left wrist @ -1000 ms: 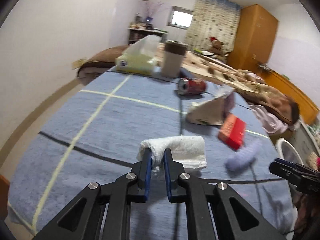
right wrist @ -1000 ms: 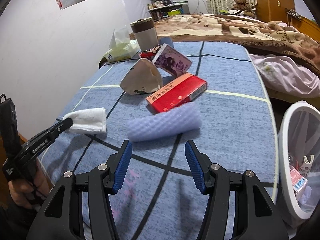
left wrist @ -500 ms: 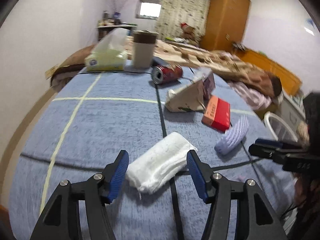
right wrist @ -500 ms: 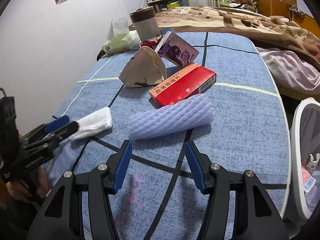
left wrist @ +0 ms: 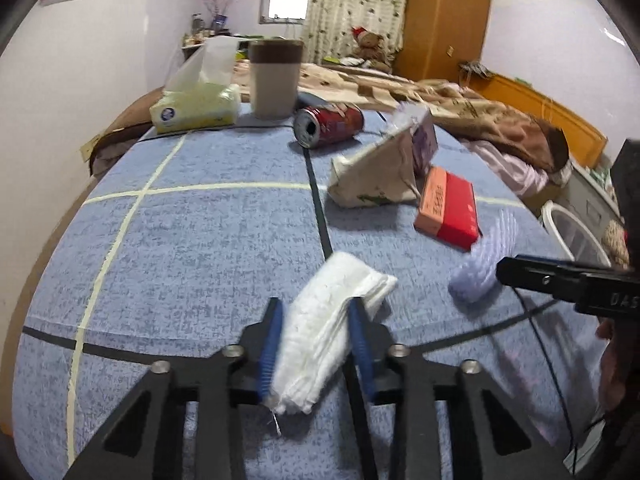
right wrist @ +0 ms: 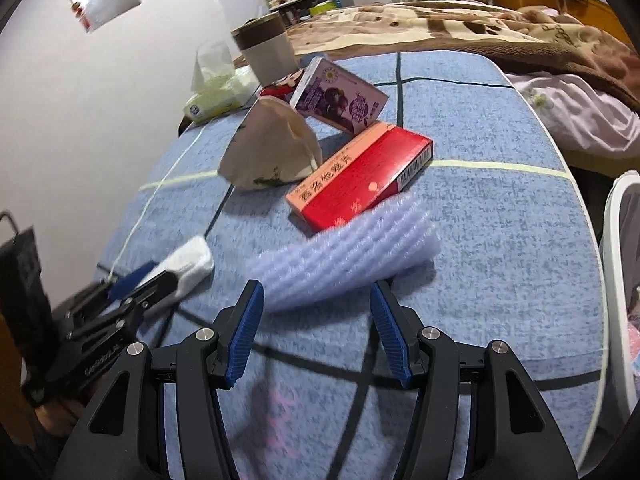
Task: Collect trash
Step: 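Grasp the lavender foam sleeve with the right tool while the left tool lifts the towel, then carry the towel and foam sleeve over the mesh bin with both tools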
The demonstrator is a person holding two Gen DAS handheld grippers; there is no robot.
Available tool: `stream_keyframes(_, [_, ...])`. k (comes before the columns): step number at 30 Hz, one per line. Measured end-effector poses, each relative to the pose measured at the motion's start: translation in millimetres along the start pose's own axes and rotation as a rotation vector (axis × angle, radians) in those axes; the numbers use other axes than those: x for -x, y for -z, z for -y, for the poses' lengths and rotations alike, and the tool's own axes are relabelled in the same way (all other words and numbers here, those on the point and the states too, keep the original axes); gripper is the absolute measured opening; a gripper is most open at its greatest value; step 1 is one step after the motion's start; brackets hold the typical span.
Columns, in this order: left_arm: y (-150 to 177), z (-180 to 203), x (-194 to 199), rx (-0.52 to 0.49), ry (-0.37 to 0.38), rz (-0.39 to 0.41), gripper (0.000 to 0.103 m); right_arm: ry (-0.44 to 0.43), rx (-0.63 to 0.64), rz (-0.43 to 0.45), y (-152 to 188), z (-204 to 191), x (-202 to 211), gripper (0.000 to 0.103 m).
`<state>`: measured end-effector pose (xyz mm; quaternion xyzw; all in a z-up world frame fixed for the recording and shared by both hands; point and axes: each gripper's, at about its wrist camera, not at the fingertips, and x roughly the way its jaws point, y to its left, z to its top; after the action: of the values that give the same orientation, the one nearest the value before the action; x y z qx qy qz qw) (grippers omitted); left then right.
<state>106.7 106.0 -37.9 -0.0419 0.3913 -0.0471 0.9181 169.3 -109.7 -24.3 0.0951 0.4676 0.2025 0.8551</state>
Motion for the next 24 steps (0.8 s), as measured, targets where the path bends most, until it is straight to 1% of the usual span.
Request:
stream_keyframes(1, [-1,-2,0,0.014,0.001,0.006,0.024,0.001,-0.015,0.007,-2,0,-1,0.057])
stream_keyframes(2, [-1,-3,0,0.025,0.002,0.011,0.022,0.005,-0.027,0.012,-4,-1,-3,0.06])
stream_keyframes(4, [-1,-6,1,0.043,0.009,0.016,0.022,0.024,-0.062,0.013,-7,0,-8,0.063])
stream_keyframes(7, [-1,-8,1,0.049,0.017,0.018,0.022,0.04,-0.112,-0.007,-9,2,-19,0.063])
stream_keyframes(8, [-1,-8,0,0.053,0.019,0.017,0.022,0.048,-0.112,-0.019,-9,1,-23,0.063])
stream_keyframes(10, [-1,-9,-1,0.064,0.023,0.015,0.022,0.082,-0.072,-0.02,-10,-5,-26,0.063])
stream_keyframes(12, [-1,-10,-1,0.068,0.023,0.014,0.022,0.083,-0.065,-0.024,-10,-5,-26,0.063])
stream_keyframes(13, [-1,-9,-1,0.071,0.023,0.013,0.022,0.083,-0.06,-0.024,-8,-3,-25,0.059])
stream_keyframes(14, [-1,-9,-1,0.072,0.022,0.011,0.022,0.09,-0.05,-0.024,-8,-2,-23,0.051])
stream_keyframes(17, [1,-5,2,0.072,0.025,0.004,0.022,0.079,-0.029,-0.028,-4,4,-17,0.041])
stream_keyframes(22, [3,-3,9,0.097,0.04,-0.001,0.022,0.066,-0.003,-0.003,5,14,6,0.034])
stream_keyframes(24, [3,0,13,0.082,0.04,0.001,0.023,0.058,-0.008,-0.001,7,19,10,0.032])
